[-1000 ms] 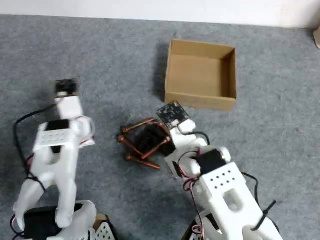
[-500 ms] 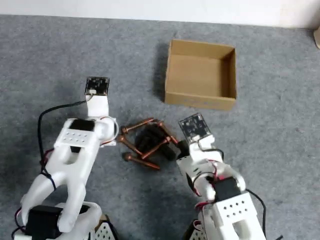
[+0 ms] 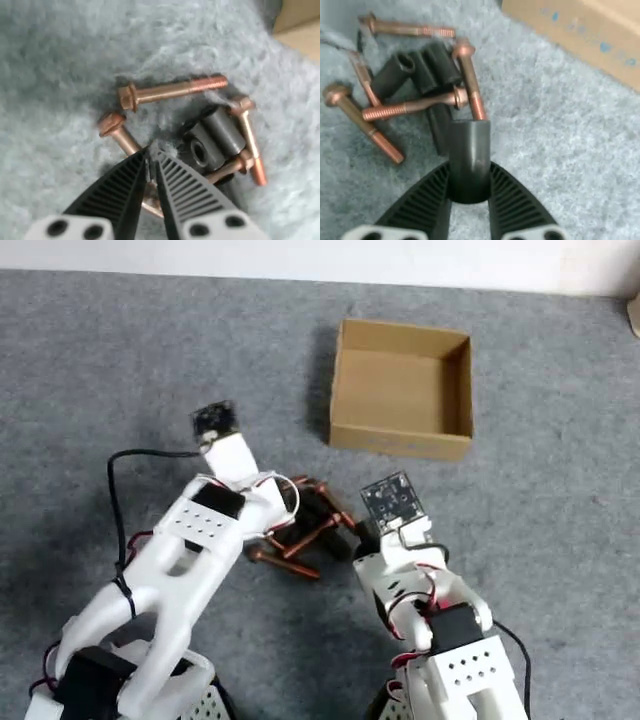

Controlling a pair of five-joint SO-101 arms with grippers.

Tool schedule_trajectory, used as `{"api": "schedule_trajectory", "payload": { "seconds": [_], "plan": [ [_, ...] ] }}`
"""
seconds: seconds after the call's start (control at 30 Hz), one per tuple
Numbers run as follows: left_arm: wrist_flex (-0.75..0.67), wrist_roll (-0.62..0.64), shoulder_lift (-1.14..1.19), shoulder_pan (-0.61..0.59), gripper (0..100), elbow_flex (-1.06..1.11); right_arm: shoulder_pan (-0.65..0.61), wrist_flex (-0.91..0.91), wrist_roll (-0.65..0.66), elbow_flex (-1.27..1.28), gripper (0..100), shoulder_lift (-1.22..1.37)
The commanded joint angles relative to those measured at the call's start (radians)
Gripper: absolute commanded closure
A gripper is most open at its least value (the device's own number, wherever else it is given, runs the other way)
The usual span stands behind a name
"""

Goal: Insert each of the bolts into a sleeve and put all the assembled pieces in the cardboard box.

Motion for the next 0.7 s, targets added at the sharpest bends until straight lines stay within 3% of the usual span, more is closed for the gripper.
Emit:
{"api": "schedule_trajectory", "payload": {
  "seconds": [0.0, 0.13, 0.3, 0.37, 0.47, 0.67],
  "plan": [
    [-0.009, 0.132, -0.010, -0.033, 98, -0.024, 0.010, -0.041, -0.006, 0.007, 99.4, -0.013],
    [-0.008, 0.163, -0.010, -0.085, 94, -0.019, 0.010, -0.048, -0.008, 0.012, 99.4, -0.013],
    [0.074, 0.161, -0.007, -0.081, 72, -0.019, 0.010, -0.059, -0.008, 0.018, 99.4, -0.013],
    [0.080, 0.161, -0.005, -0.076, 68, -0.018, 0.010, -0.064, -0.006, 0.028, 99.4, -0.013],
    [0.078, 0.163, -0.004, -0.074, 70, -0.018, 0.010, -0.082, -0.008, 0.036, 99.4, -0.013],
    [0.078, 0.164, -0.002, -0.111, 84, 0.005, 0.010, -0.081, -0.009, 0.036, 99.4, -0.013]
  ]
}}
